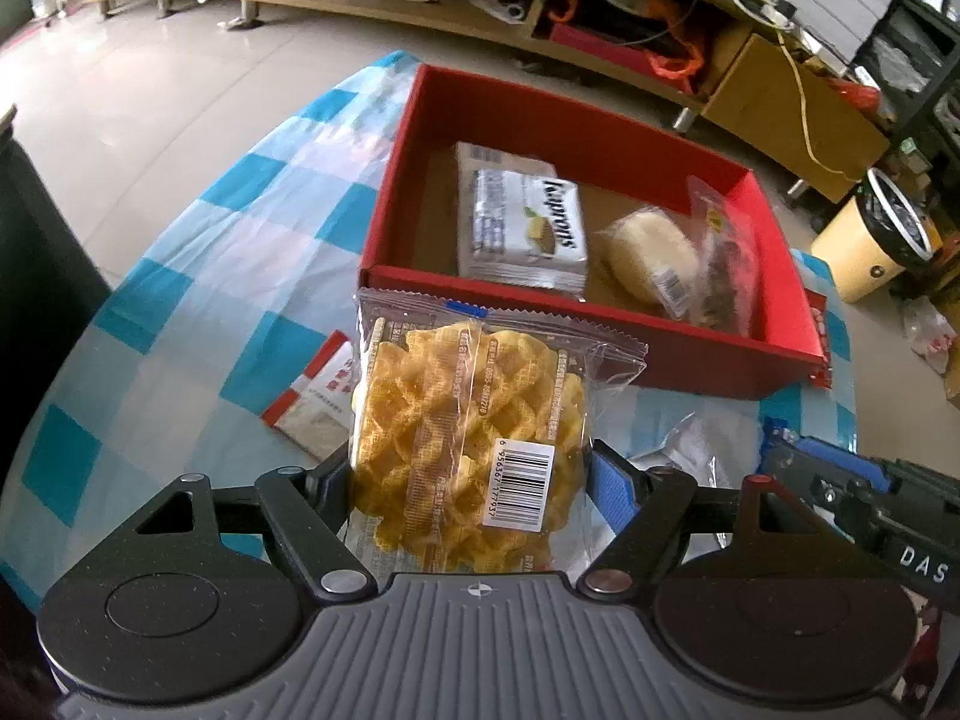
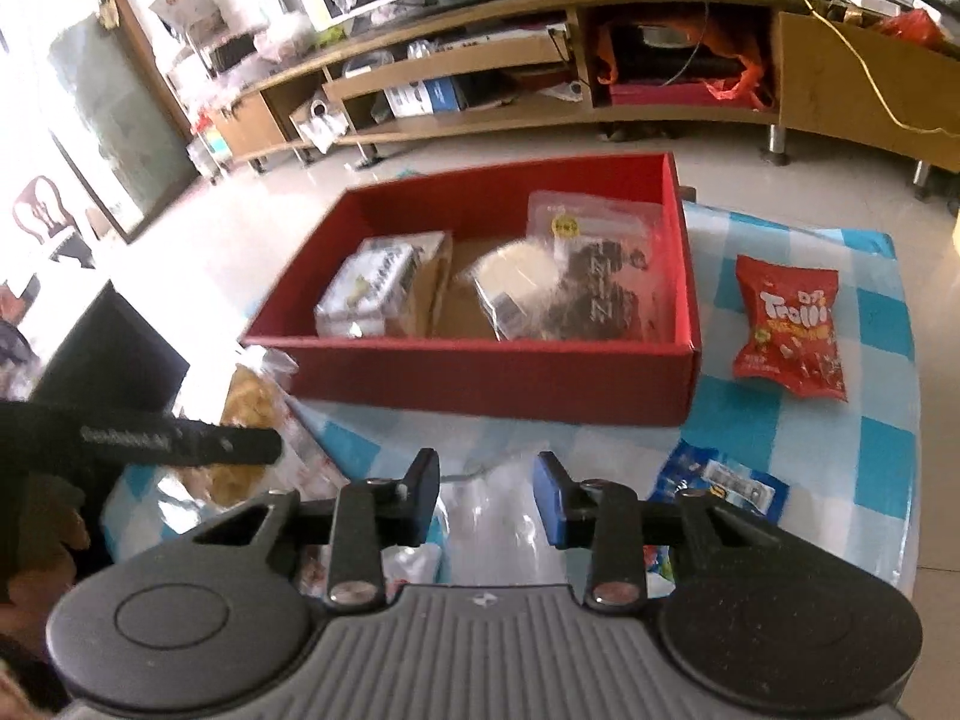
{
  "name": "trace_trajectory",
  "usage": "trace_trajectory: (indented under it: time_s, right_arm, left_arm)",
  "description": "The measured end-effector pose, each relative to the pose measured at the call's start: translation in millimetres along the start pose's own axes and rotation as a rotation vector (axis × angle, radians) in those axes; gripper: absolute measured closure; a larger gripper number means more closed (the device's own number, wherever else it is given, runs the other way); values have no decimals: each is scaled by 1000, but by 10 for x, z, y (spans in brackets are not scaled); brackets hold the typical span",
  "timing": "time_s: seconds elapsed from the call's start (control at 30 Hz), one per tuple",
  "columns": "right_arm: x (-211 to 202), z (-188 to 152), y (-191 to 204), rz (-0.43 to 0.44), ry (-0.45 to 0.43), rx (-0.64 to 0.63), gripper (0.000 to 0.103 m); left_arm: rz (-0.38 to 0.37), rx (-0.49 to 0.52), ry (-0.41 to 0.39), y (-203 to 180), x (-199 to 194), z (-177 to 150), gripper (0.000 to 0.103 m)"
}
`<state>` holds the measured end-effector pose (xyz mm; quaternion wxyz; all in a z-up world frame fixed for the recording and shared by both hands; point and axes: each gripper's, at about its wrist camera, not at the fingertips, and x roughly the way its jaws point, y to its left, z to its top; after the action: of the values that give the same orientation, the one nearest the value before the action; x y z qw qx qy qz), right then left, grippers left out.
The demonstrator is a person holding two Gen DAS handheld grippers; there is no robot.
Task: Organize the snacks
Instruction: 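Carry the waffle pack and white bag with both tools over the red box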
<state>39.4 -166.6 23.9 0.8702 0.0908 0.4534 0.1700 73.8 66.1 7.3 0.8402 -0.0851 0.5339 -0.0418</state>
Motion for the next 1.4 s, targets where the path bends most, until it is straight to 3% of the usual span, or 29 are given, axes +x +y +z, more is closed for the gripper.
trace_trajectory:
  time_s: [0.1,0.2,0.27,0.43,0.5,0.63,0.73,0.87,1.4]
  right_arm:
    - [27,15,1,-22,12,-6,67]
    - [165,-58,26,-19,105,-57,66]
    - [274,-122,25,-20,171,-66,53]
    - [521,-275,46,-91,268,-134,42]
    - [611,-312,32,-79,286,-136,38]
    - [668,-253,-22,-73,217,-123,36]
    - [656,-247,38,-125,207,-162,53]
    - [598,-299,139,-124,210,-203,59]
    - [61,-18,77,-49,19,-82,61]
  left_arm:
    - [4,9,0,-15,6,-3,22]
    - [0,16,12,-12,31,-13,22]
    - [-1,19,16,-5,38,-15,21]
    - [-12,15,24,11,44,-4,21]
    - [-13,18,27,10,50,0,21]
    - [-14,26,40,-15,86,-16,21]
    - [-6,36,48,-36,118,-33,21]
    - [-8,28,55,-20,130,-38,21]
    - [-35,53,-5,-123,-28,-16,21]
